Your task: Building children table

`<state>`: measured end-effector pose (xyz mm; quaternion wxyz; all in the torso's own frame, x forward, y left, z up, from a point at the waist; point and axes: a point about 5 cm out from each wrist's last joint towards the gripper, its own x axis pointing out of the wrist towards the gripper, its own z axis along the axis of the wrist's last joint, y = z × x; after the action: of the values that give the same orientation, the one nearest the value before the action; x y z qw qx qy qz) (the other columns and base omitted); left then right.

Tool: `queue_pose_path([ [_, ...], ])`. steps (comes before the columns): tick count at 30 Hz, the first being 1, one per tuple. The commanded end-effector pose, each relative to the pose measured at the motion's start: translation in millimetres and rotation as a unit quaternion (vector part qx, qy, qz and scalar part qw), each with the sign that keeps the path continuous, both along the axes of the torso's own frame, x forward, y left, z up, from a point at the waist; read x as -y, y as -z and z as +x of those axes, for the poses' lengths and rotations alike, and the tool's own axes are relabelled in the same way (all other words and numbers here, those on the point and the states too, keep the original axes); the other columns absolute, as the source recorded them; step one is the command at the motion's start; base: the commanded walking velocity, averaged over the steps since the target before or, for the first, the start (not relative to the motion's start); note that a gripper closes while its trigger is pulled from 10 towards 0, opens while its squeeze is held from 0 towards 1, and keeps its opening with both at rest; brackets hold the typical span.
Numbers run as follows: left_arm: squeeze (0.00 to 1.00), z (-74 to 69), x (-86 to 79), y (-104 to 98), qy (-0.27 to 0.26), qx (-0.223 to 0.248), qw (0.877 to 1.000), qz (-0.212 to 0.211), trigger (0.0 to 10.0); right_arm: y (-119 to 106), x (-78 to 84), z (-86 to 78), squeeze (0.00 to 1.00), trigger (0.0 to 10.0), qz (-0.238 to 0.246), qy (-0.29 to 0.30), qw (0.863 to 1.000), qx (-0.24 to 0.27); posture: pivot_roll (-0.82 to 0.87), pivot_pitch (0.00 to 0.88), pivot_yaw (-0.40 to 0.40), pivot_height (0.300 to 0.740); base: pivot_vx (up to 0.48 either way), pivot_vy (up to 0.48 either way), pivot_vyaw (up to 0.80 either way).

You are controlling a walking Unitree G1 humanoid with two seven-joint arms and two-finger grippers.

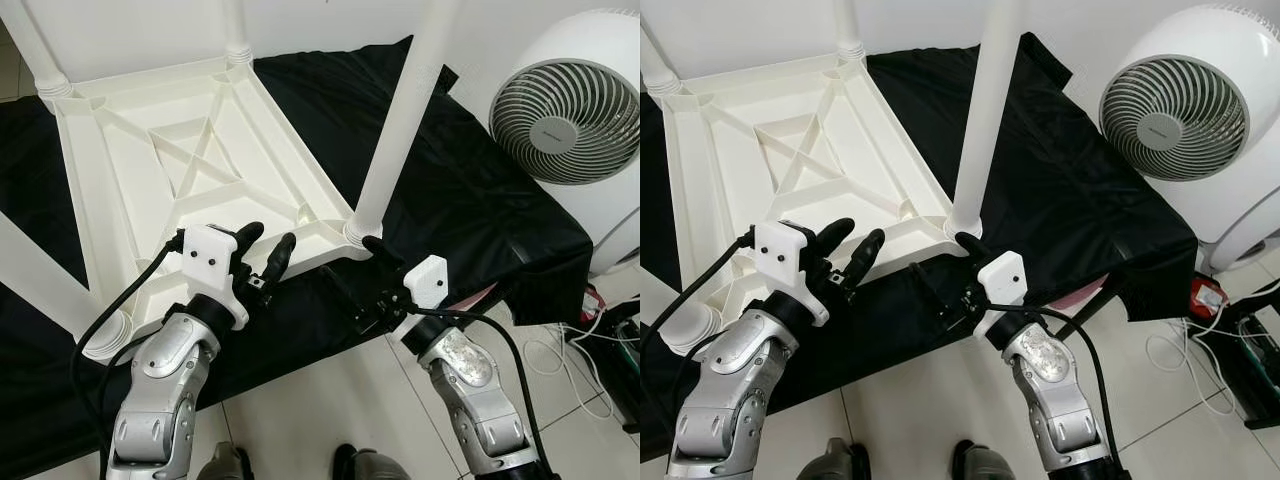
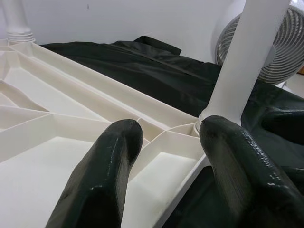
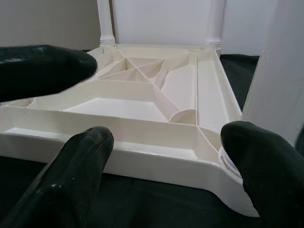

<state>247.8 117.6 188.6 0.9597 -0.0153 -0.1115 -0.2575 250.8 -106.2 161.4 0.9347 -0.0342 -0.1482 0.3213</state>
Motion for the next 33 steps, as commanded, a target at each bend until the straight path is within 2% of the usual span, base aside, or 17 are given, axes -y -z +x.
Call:
queue_pose_path([
  [1,0.00,-1.0,-3.5,2.7,-0.020,-0.010,1.000,-0.004,10.0,-1.2,-1.2,-1.3,0.00,10.0,0.000,-0.006,1.000,0.000,0.00,0.154,-0.002,0.740,0.000,0.000,0.76],
  [18,0.00,-0.8,-1.5,2.1,-0.014,-0.005,1.000,0.001,10.0,-1.9,-1.9,-0.2,0.00,10.0,0.003,-0.007,1.000,-0.002,0.00,0.137,-0.003,0.740,0.000,0.000,0.80],
  [33,0.00,-1.3,0.4,1.2,-0.006,0.004,1.000,0.020,10.0,-0.1,-1.3,0.2,0.00,10.0,0.012,-0.004,1.000,-0.012,0.00,0.130,0.003,0.740,0.000,0.000,0.00],
])
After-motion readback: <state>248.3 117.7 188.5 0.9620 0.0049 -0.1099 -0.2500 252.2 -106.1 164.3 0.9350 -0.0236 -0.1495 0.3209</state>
